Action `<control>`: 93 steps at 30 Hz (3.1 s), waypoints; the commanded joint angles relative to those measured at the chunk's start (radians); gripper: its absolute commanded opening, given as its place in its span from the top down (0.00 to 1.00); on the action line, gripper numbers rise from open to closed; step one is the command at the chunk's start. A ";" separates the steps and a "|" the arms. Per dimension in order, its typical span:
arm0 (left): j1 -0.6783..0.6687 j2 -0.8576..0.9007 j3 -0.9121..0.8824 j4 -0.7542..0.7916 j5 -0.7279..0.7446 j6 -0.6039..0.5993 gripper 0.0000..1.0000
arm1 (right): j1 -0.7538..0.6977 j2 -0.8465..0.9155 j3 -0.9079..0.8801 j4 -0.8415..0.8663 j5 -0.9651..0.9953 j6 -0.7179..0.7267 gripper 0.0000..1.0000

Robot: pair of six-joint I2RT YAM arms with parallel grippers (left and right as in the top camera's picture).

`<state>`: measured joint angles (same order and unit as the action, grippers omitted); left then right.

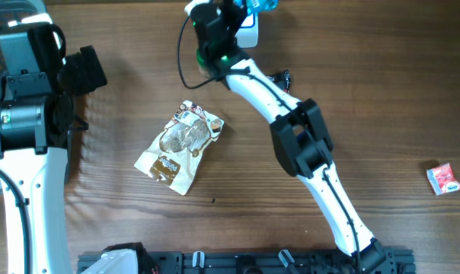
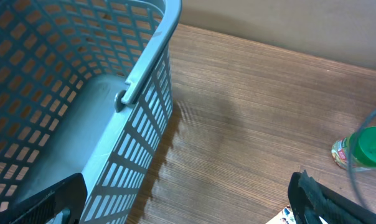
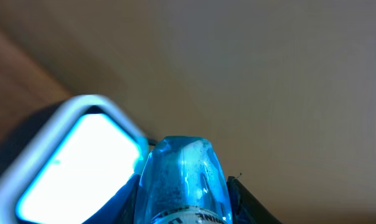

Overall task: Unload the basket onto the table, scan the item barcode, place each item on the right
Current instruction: 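Carry the Listerine bottle to the table's right edge and release, then reach the right gripper down to the black-orange wrench packet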

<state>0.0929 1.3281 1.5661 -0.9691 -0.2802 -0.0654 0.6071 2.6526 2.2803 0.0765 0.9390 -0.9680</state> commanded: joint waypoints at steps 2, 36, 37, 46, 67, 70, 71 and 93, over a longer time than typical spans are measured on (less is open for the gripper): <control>0.006 -0.012 0.006 0.003 -0.005 0.005 0.00 | 0.023 0.051 0.028 0.057 0.032 -0.053 0.89; 0.006 -0.012 0.006 0.002 -0.005 0.005 0.00 | -0.021 -0.445 0.028 -0.253 0.325 0.314 0.90; 0.006 -0.012 0.006 0.003 -0.005 0.005 0.00 | -0.039 -0.476 0.028 -0.378 0.324 0.417 0.90; 0.006 -0.012 0.006 0.002 -0.005 0.005 0.00 | -0.311 -0.557 0.024 -1.247 -0.217 1.139 0.93; 0.006 -0.012 0.006 0.002 -0.005 0.005 0.00 | -1.111 -0.435 -0.031 -1.255 -0.638 1.196 0.72; 0.006 -0.012 0.006 0.003 -0.005 0.005 0.00 | -1.173 -0.423 -0.086 -1.201 -0.642 1.177 0.64; 0.006 -0.012 0.006 0.003 -0.005 0.005 0.00 | -1.192 -0.423 -0.110 -1.178 -0.642 1.177 0.63; 0.006 -0.012 0.006 0.002 -0.005 0.005 0.00 | -1.170 -0.571 -0.146 -1.205 -0.924 1.172 0.12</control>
<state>0.0929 1.3281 1.5661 -0.9691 -0.2798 -0.0654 -0.6407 2.1983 2.1284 -1.1221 0.2119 0.1818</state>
